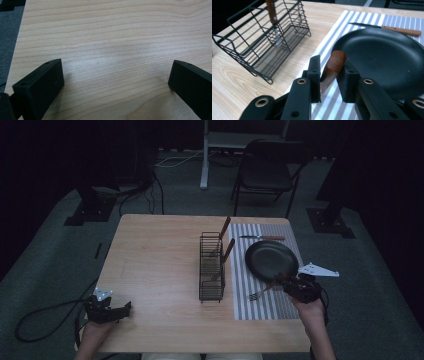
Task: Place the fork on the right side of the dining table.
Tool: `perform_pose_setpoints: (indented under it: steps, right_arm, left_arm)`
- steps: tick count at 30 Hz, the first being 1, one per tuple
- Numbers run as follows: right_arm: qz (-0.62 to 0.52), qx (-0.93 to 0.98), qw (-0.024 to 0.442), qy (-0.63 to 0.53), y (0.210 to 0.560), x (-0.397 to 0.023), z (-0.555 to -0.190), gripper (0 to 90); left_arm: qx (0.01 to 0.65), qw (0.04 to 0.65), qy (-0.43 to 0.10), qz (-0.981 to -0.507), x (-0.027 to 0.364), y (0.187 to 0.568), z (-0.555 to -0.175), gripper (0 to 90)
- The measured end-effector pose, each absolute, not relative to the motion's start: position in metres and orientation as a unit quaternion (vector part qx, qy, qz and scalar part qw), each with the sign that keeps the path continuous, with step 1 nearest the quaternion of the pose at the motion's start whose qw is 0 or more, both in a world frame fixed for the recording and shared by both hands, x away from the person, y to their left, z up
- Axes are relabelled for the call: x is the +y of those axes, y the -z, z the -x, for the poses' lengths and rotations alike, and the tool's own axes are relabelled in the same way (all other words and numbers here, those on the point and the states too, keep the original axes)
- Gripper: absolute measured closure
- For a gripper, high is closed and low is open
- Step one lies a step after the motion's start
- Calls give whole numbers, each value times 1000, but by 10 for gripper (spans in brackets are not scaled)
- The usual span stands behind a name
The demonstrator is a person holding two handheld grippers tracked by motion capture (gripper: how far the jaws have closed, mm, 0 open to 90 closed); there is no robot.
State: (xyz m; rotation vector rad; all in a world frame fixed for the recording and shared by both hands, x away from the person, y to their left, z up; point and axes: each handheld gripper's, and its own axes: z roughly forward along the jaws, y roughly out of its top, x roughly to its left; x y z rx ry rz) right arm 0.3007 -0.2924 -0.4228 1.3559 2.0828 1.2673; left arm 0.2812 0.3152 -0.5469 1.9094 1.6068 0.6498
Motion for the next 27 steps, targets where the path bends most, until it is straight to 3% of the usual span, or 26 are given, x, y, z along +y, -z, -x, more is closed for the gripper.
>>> perform_pose_setpoints:
  steps: [27]
  right_arm:
    - [-559,694,136,-432,462,-342,-295,639]
  left_arm:
    - [600,277,-242,-710,315,547,-281,1]
